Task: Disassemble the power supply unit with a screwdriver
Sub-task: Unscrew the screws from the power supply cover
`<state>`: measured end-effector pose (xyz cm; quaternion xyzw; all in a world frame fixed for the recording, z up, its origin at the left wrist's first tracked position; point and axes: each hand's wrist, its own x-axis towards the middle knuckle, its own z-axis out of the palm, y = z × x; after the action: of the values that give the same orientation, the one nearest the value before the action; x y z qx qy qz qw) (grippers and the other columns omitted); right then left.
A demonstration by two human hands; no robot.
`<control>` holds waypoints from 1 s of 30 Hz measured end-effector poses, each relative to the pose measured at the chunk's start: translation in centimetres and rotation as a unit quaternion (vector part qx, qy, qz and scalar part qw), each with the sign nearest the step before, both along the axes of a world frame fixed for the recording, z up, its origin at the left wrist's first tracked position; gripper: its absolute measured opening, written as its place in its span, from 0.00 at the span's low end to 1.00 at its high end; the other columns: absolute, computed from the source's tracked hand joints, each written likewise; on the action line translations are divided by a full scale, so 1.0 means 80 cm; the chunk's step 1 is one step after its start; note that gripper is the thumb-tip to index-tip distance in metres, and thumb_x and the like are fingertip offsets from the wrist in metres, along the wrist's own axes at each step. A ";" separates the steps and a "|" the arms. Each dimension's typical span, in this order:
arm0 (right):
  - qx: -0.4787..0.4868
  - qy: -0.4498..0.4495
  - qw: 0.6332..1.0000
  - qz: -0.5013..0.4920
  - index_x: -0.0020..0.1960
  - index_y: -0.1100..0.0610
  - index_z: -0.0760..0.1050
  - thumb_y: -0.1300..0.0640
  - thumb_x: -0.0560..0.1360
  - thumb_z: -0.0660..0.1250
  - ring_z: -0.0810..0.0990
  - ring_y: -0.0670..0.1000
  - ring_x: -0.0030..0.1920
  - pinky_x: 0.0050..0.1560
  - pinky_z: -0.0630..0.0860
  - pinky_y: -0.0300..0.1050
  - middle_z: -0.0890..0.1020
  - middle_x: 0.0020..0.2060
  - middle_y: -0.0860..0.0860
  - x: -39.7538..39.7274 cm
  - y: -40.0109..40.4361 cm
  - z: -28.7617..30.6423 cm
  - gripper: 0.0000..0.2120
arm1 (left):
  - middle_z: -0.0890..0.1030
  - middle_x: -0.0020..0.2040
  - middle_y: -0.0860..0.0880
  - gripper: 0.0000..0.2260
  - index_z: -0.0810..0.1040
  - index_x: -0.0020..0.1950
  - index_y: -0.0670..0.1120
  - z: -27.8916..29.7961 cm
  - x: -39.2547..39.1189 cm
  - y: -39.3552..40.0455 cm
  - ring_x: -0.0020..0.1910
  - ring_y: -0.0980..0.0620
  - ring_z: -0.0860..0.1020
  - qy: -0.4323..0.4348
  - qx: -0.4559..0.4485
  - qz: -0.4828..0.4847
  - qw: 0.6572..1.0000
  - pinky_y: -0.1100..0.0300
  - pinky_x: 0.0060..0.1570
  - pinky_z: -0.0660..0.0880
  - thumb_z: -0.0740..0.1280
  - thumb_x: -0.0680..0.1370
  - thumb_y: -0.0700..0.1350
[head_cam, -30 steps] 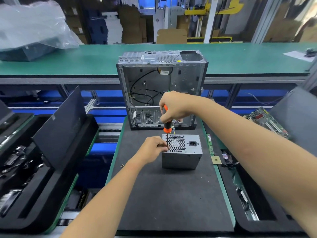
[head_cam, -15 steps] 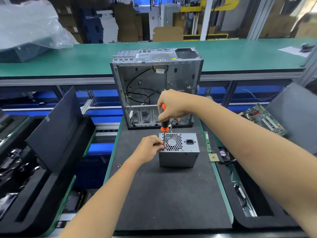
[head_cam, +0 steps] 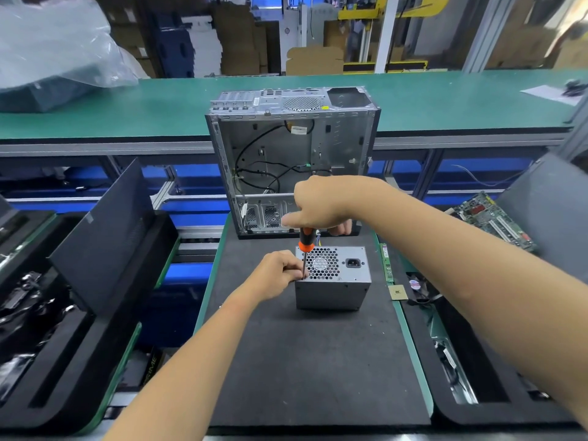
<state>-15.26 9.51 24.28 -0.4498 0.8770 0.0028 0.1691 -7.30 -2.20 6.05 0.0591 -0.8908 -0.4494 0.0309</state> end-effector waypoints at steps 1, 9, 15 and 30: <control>0.007 -0.003 1.000 0.003 0.36 0.62 0.70 0.44 0.78 0.59 0.81 0.55 0.22 0.34 0.82 0.47 0.80 0.21 0.55 0.003 -0.001 0.001 0.23 | 0.77 0.39 0.53 0.10 0.81 0.38 0.46 0.001 0.000 -0.001 0.36 0.63 0.76 0.001 0.005 -0.006 1.000 0.73 0.38 0.70 0.68 0.75 0.32; 0.074 0.033 0.983 0.165 0.50 0.54 0.82 0.60 0.72 0.70 0.77 0.49 0.44 0.39 0.72 0.41 0.82 0.45 0.48 0.021 -0.004 0.017 0.08 | 0.78 0.42 0.45 0.03 0.80 0.39 0.42 0.011 -0.006 -0.011 0.35 0.56 0.75 -0.029 -0.076 -0.046 0.996 0.66 0.35 0.71 0.71 0.72 0.35; 0.091 0.033 0.992 0.079 0.46 0.60 0.73 0.48 0.81 0.55 0.82 0.52 0.24 0.34 0.79 0.44 0.81 0.34 0.55 0.026 -0.009 0.015 0.17 | 0.74 0.37 0.54 0.06 0.78 0.38 0.45 0.012 -0.009 -0.008 0.33 0.61 0.72 -0.058 -0.109 -0.052 0.991 0.68 0.35 0.68 0.70 0.73 0.37; 0.001 -0.031 0.998 0.048 0.43 0.60 0.75 0.41 0.79 0.57 0.83 0.55 0.25 0.32 0.80 0.44 0.83 0.36 0.55 0.023 -0.006 0.011 0.23 | 0.78 0.34 0.49 0.06 0.78 0.38 0.42 0.019 -0.013 -0.011 0.33 0.55 0.75 -0.078 -0.078 -0.065 0.992 0.67 0.37 0.74 0.69 0.73 0.33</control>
<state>-13.44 9.06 25.18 -0.4911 0.8487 -0.0019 0.1962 -8.32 -3.08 7.54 0.0336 -0.9249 -0.3733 -0.0639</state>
